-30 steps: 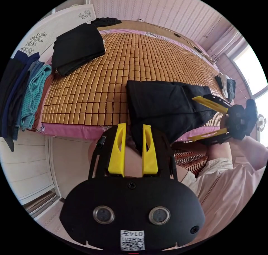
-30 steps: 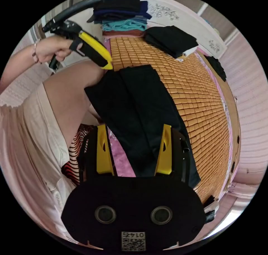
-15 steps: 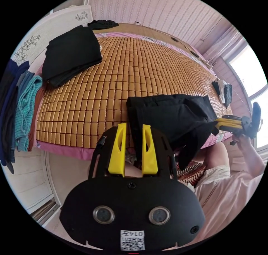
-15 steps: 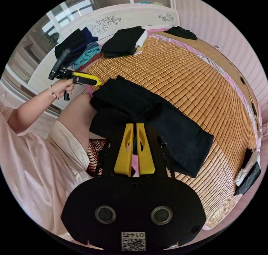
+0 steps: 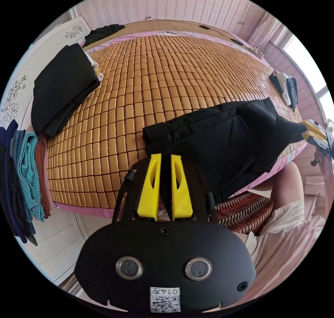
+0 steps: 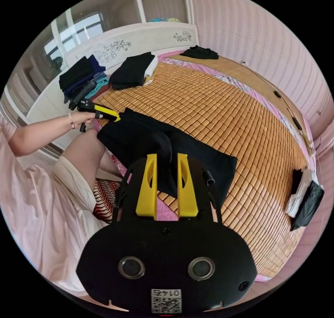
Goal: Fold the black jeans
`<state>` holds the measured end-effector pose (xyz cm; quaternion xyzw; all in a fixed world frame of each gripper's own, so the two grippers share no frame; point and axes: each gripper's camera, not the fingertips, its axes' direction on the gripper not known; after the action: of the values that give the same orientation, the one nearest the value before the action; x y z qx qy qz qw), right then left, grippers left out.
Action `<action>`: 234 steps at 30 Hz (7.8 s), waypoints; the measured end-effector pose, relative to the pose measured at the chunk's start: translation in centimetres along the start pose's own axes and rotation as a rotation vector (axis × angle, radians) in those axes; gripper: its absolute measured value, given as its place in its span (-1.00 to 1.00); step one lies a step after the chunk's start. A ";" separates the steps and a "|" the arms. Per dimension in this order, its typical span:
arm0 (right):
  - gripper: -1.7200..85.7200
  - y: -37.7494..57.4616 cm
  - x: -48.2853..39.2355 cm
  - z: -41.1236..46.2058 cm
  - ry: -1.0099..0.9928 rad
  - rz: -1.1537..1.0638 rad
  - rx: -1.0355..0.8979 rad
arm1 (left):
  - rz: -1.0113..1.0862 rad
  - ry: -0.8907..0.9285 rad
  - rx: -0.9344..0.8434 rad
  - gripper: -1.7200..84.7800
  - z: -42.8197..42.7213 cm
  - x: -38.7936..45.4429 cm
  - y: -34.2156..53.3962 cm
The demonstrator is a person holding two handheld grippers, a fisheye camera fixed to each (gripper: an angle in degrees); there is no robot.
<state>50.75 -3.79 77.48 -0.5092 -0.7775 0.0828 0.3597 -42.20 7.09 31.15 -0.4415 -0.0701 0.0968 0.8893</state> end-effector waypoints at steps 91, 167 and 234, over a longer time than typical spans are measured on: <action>-0.93 17.2 24.4 31.3 -1.153 0.665 0.297 | -0.110 0.285 0.224 -0.98 1.8 -13.0 8.5; -0.98 14.0 47.8 25.2 0.571 0.807 0.001 | -0.129 -0.145 0.005 -0.98 2.3 -9.2 -11.4; -0.94 53.2 39.0 23.8 0.243 1.184 0.317 | 0.585 0.253 -0.122 -0.86 4.4 27.0 -20.3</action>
<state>65.74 59.95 52.34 -0.8000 -0.2952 0.3241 0.4097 -14.64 4.76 51.04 -0.5038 0.1653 0.2881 0.7974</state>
